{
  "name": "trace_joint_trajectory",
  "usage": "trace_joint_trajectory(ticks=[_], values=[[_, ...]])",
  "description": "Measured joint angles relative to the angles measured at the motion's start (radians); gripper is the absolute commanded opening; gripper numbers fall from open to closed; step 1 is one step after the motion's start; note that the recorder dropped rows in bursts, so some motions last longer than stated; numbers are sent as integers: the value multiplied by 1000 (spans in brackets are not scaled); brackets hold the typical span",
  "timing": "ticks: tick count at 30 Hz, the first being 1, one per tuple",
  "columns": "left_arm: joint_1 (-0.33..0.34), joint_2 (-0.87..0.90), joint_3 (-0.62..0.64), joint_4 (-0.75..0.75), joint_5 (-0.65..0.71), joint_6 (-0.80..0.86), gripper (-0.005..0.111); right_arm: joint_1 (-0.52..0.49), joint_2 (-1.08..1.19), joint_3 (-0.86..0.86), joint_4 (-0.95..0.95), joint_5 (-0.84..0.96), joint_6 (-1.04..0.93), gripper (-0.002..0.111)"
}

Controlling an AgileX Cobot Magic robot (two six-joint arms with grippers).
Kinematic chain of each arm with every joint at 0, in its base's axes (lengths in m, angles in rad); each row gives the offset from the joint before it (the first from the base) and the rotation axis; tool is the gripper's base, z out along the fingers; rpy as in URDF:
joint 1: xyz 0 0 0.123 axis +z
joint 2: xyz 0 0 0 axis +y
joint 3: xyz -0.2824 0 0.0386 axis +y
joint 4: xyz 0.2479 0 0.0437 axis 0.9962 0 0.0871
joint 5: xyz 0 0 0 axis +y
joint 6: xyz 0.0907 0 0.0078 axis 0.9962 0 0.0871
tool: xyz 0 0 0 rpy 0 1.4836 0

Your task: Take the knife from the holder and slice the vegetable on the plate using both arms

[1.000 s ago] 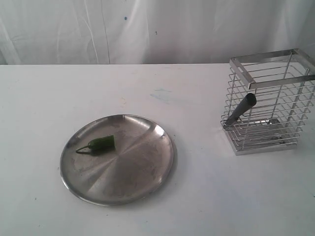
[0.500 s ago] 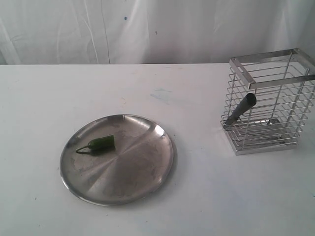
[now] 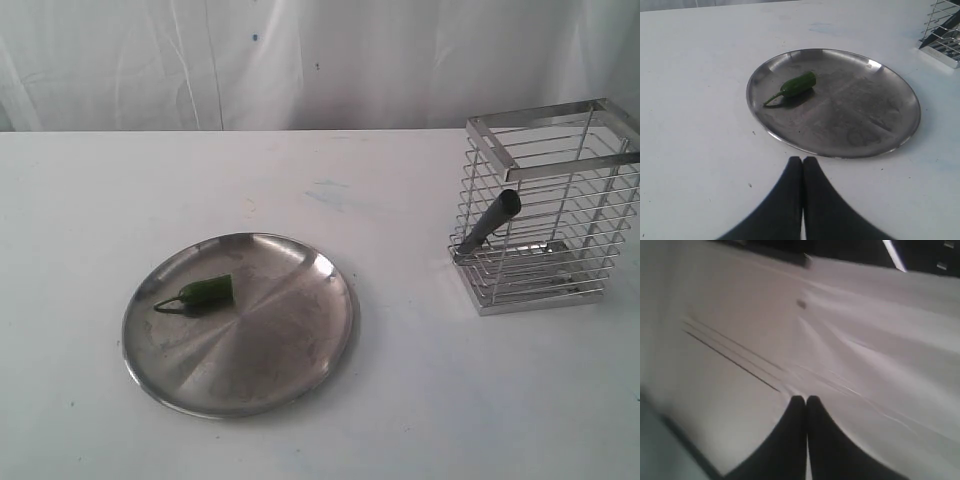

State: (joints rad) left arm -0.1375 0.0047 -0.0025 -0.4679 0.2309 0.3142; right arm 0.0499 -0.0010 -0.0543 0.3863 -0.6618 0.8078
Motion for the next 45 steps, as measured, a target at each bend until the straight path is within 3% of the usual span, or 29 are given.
trace_joint_trajectory(ticks=[4,8,14,17,20,23,26,28,31,35,42,45], values=[[0,0,0,0,0,0,0,0,-1,-150,-209,-257,196,0],[0,0,0,0,0,0,0,0,1,-403,-573,-224,246,0],[0,0,0,0,0,0,0,0,62,-685,-1305,71,239,0],[0,0,0,0,0,0,0,0,170,-700,-1514,306,239,0],[0,0,0,0,0,0,0,0,302,-662,-1602,636,239,0],[0,0,0,0,0,0,0,0,451,-599,-1587,964,235,0],[0,0,0,0,0,0,0,0,604,-531,-1497,1174,188,0],[0,0,0,0,0,0,0,9,693,-513,-1380,1217,111,0],[0,0,0,0,0,0,0,29,778,-510,-1101,1238,-172,0],[0,0,0,0,0,0,0,54,884,-533,-836,1407,-440,0],[0,0,0,0,0,0,0,132,947,-652,-696,1779,-612,0],[0,0,0,0,0,0,0,170,947,-680,-621,1853,-699,0]])
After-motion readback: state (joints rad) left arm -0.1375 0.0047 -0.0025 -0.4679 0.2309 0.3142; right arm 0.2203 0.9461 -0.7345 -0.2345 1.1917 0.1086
